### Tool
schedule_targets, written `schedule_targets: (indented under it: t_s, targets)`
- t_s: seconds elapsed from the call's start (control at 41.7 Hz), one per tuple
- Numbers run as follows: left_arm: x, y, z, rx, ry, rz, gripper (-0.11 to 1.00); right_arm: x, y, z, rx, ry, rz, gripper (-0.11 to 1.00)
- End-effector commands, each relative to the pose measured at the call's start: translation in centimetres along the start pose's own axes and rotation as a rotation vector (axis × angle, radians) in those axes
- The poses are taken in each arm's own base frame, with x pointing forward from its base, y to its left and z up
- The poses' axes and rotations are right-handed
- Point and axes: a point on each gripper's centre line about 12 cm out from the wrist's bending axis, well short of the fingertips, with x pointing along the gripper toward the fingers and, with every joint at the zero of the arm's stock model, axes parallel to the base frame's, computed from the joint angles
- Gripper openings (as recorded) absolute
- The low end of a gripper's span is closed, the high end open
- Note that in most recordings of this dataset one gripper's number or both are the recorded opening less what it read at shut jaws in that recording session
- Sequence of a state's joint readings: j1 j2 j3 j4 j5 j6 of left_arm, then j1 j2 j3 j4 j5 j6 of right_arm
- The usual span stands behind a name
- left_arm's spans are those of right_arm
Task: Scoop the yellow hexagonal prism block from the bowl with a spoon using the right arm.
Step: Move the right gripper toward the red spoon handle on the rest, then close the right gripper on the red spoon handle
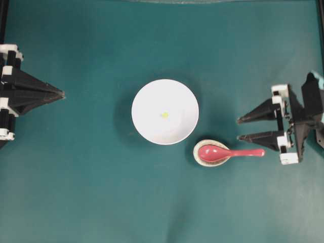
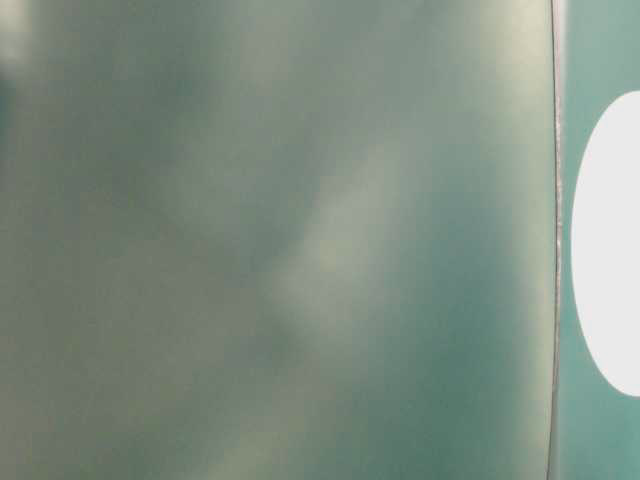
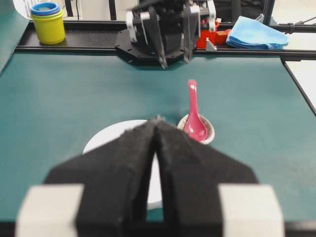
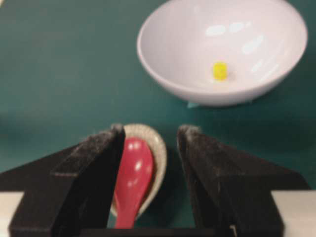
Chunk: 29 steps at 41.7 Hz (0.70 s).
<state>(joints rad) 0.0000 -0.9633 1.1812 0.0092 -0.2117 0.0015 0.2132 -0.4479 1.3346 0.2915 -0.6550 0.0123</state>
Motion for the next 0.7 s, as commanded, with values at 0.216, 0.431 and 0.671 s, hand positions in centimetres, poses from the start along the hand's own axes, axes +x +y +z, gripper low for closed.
schedule_targets:
  t_s: [0.216, 0.431, 0.671]
  targets:
    - [0.2, 0.0, 1.2, 0.003, -0.032, 0.000, 0.03, 1.5, 1.9, -3.1, -0.010, -0.038, -0.001, 0.53]
    - [0.2, 0.0, 1.1, 0.003, -0.031, 0.000, 0.03, 2.2, 2.6, -5.8, -0.053, -0.003, -0.030, 0.53]
    - [0.2, 0.0, 1.2, 0.003, -0.034, 0.000, 0.03, 2.2, 2.8, -7.6, -0.096, 0.029, -0.037, 0.53]
